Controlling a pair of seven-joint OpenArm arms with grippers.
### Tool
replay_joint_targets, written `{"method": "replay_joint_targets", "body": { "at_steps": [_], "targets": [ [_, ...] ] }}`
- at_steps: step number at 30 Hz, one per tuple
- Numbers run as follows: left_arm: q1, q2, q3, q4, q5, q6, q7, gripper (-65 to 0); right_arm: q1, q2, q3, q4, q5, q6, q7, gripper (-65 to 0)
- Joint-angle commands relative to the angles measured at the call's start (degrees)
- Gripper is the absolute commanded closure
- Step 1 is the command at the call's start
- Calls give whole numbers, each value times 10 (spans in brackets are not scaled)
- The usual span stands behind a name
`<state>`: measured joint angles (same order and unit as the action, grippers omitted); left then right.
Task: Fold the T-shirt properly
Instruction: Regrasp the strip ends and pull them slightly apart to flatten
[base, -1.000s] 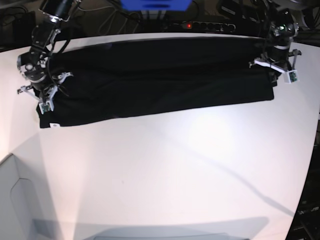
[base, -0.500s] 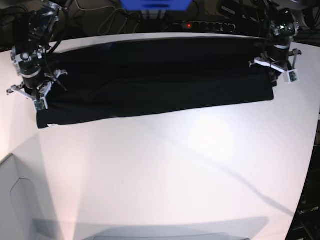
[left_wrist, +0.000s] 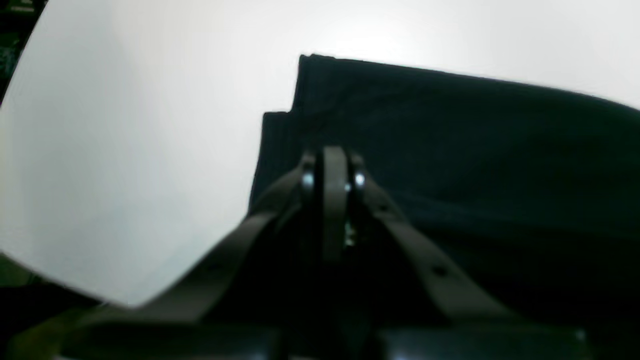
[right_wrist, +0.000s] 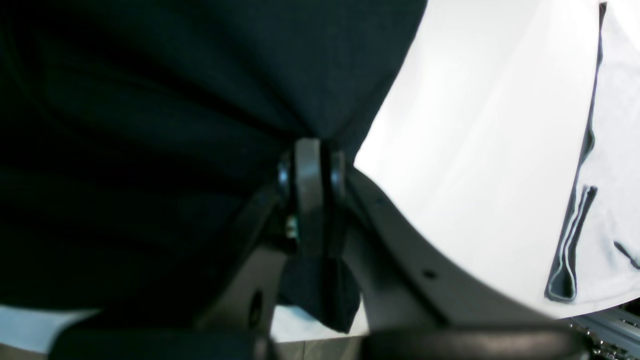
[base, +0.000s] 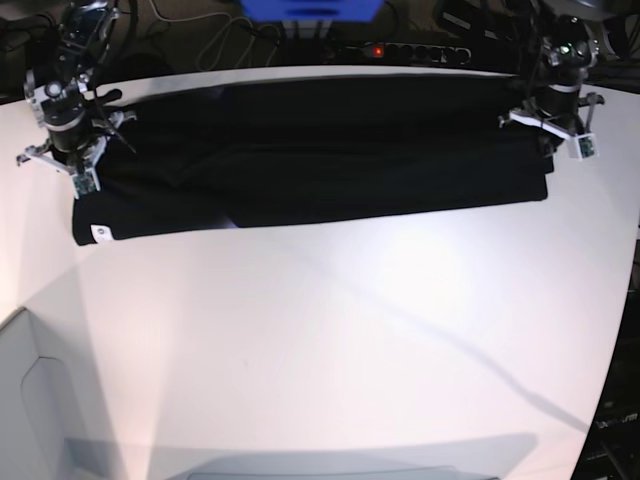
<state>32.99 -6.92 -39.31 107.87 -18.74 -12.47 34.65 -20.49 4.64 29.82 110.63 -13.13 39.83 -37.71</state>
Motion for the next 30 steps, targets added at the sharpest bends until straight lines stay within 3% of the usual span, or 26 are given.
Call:
{"method": "replay_joint_targets", "body": {
  "at_steps": [1, 25, 30],
  "targets": [
    [5, -7, -16, 7, 1, 3, -13, 0, 2, 15, 4, 9, -2, 2, 8, 0],
    [16, -2, -27, -49, -3, 2, -11, 0, 11, 40, 4, -47, -4, 2, 8, 0],
    [31, -7, -27, -49, -4, 2, -14, 0, 12, 45, 4, -51, -37, 2, 8, 0]
  ]
}}
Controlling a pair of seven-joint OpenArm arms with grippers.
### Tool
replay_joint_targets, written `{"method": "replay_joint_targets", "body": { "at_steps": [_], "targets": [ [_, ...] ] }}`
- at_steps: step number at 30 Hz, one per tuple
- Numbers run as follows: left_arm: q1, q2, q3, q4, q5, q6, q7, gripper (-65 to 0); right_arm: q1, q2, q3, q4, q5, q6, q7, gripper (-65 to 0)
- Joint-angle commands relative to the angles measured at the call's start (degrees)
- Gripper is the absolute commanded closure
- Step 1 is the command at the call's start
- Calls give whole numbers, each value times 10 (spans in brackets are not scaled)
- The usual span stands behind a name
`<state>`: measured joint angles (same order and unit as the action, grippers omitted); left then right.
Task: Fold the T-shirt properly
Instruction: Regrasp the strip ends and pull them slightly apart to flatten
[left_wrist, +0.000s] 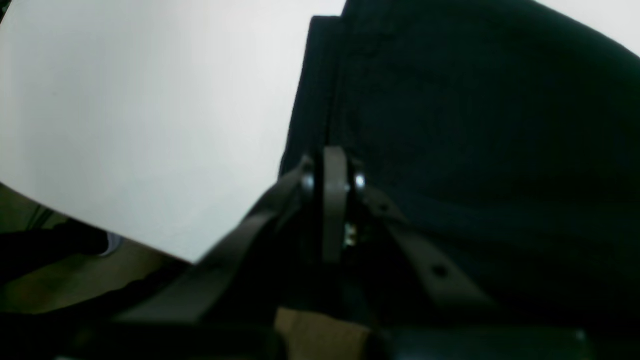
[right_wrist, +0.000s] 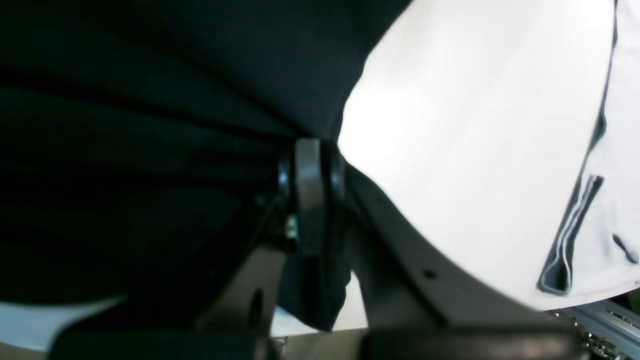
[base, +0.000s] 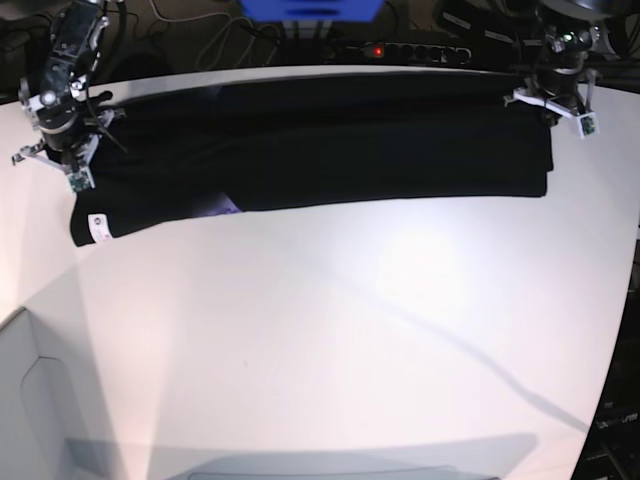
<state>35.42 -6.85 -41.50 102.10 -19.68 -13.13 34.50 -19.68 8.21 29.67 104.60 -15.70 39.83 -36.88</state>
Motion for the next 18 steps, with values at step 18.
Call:
{"method": "replay_joint_targets", "body": {
  "at_steps": [18],
  "targets": [
    [1, -3, -4, -62, 6, 9, -12, 0, 26, 9, 1, -50, -13, 2, 0, 0]
  ]
}}
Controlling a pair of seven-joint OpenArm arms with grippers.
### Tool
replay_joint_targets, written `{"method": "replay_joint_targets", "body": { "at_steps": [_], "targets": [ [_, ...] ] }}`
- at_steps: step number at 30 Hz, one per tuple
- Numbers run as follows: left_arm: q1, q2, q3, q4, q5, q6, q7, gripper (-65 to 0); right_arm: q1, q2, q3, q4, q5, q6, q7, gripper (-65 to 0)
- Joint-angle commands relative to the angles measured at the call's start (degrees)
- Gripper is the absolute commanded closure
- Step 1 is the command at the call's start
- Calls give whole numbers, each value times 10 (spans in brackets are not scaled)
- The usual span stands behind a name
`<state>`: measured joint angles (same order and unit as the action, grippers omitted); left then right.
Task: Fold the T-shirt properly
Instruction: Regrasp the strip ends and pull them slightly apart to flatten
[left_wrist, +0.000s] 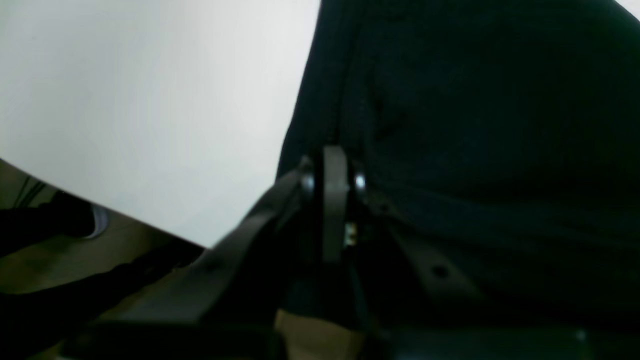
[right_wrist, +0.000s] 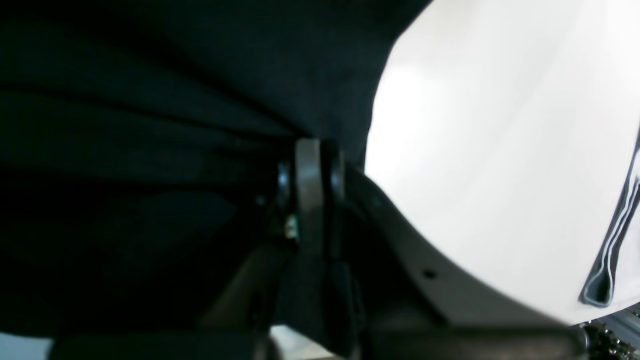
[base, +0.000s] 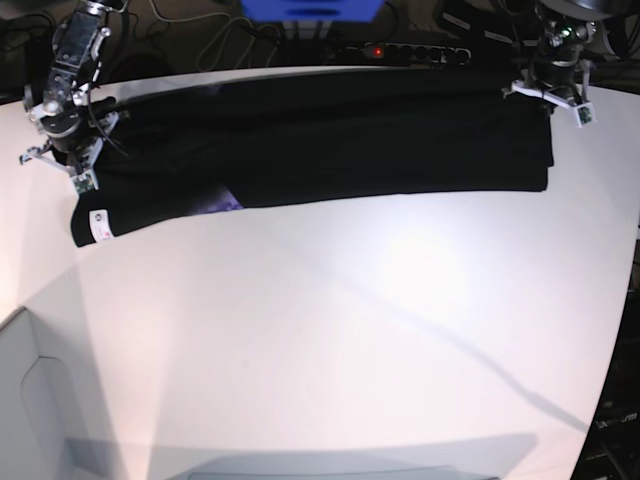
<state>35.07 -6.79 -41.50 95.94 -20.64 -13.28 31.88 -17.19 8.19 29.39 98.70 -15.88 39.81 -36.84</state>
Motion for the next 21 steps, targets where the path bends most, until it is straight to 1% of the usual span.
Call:
{"method": "replay_joint_targets", "body": {
  "at_steps": [1, 7, 8, 10, 12, 14, 15, 16, 18, 19, 21],
  "targets": [
    [4, -3, -4, 0, 15, 10, 14, 0, 3, 8, 4, 9, -11, 2, 0, 0],
    [1, -5, 21, 0, 14, 10, 14, 0, 16, 7, 3, 7, -11, 2, 0, 0],
    [1, -4, 21, 0, 14, 10, 14, -1, 17, 7, 3, 7, -11, 2, 0, -15],
    [0, -4, 21, 5, 14, 10, 17, -14, 17, 10, 4, 9, -11, 2, 0, -75],
    [1, -4, 21, 8, 14, 10, 18, -55, 18, 9, 8, 14, -11, 2, 0, -138],
    [2, -4, 21, 16, 14, 10, 19, -124, 26, 8, 10, 25, -11, 2, 0, -195],
    [3, -4, 21, 21, 14, 10, 19, -169, 27, 7, 15, 34, -11, 2, 0, -216],
    [4, -4, 21, 27, 14, 10, 19, -211, 27, 6, 25, 45, -11, 2, 0, -231],
    [14, -4, 21, 41, 14, 10, 19, -285, 32, -10, 48, 75, -10, 2, 0, -248],
    [17, -3, 21, 53, 14, 10, 18, -307, 40, -16, 56, 93, -10, 2, 0, -248],
    [18, -2, 18, 73, 14, 10, 18, -315, 44, -30, 59, 119, -10, 2, 0, -248]
  ]
}}
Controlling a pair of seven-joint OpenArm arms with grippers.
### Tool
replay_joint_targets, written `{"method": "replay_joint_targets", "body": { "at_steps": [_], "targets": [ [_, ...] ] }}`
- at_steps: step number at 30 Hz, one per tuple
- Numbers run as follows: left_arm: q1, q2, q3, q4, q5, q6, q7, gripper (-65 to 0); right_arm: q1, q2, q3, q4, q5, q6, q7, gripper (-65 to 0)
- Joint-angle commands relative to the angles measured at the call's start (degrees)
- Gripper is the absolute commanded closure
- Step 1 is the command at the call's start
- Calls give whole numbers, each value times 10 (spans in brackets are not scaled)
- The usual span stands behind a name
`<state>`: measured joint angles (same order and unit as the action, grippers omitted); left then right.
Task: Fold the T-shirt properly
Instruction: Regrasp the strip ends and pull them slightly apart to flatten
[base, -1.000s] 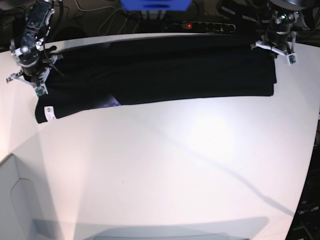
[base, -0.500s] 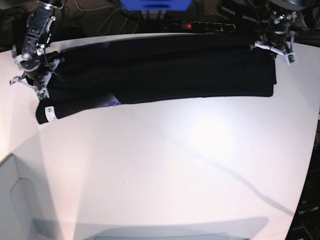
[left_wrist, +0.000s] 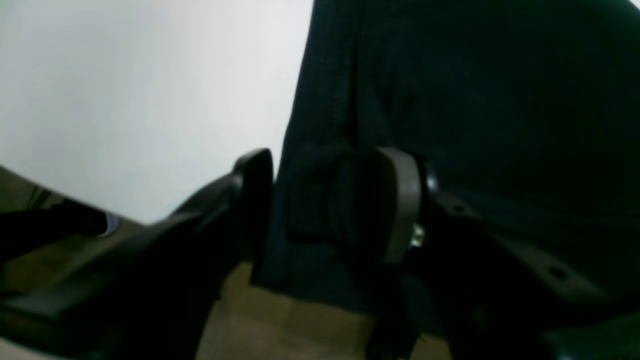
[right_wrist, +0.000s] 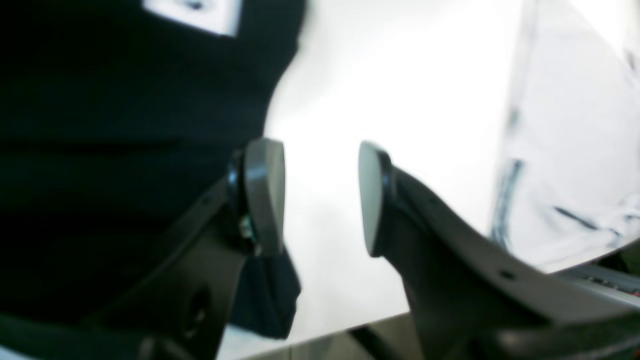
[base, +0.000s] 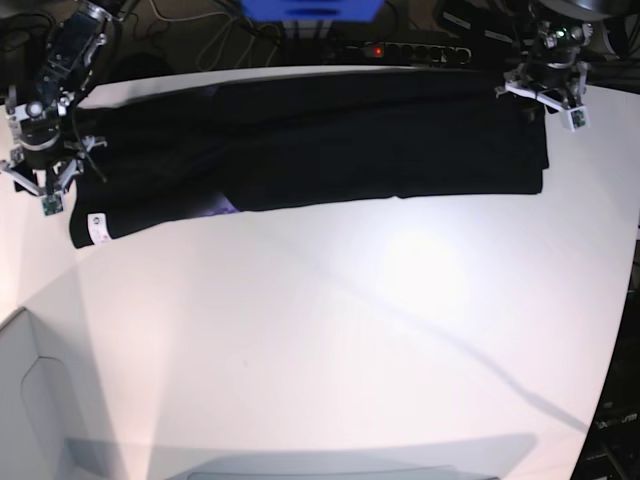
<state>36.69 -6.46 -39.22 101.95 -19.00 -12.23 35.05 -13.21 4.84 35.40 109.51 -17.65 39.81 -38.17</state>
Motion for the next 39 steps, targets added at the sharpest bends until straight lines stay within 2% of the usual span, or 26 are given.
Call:
{"method": "replay_joint_targets", "body": {
  "at_steps": [1, 7, 15, 21, 29, 30, 32, 37, 38, 39],
  "targets": [
    [3, -2, -6, 21, -2, 0, -13, -315, 4, -1, -2, 19, 8, 2, 12, -248],
    [10, 10, -7, 60, -2, 0, -13, -320, 3, -35, -5, 26, 8, 2, 12, -252],
    [-20, 10, -45, 24, -2, 1, -12, -322, 2, -40, -47, -41, 7, 2, 12, -249],
    [-39, 10, -50, -10, -2, 0, -12, -467, 6, -38, -53, -70, 7, 2, 12, -248],
    [-46, 5, -6, -53, -2, 0, -17, -479, 8, -38, -54, -70, 7, 2, 12, -248],
    [-49, 5, 0, -56, -2, 0, -17, -466, 7, -38, -54, -70, 7, 2, 12, -248],
    [-52, 5, 2, -60, -2, 0, -17, -387, 7, -37, -54, -70, 7, 2, 12, -248],
    [-71, 4, -4, -83, 0, 0, -18, -38, 8, -37, -54, -70, 7, 2, 12, -248],
    [-77, 4, -13, -88, 1, 0, -18, 0, 9, -37, -54, -70, 7, 2, 13, -248],
    [-84, 4, -28, -92, 0, 0, -17, 0, 9, -37, -54, -70, 7, 2, 13, -248]
  ]
}}
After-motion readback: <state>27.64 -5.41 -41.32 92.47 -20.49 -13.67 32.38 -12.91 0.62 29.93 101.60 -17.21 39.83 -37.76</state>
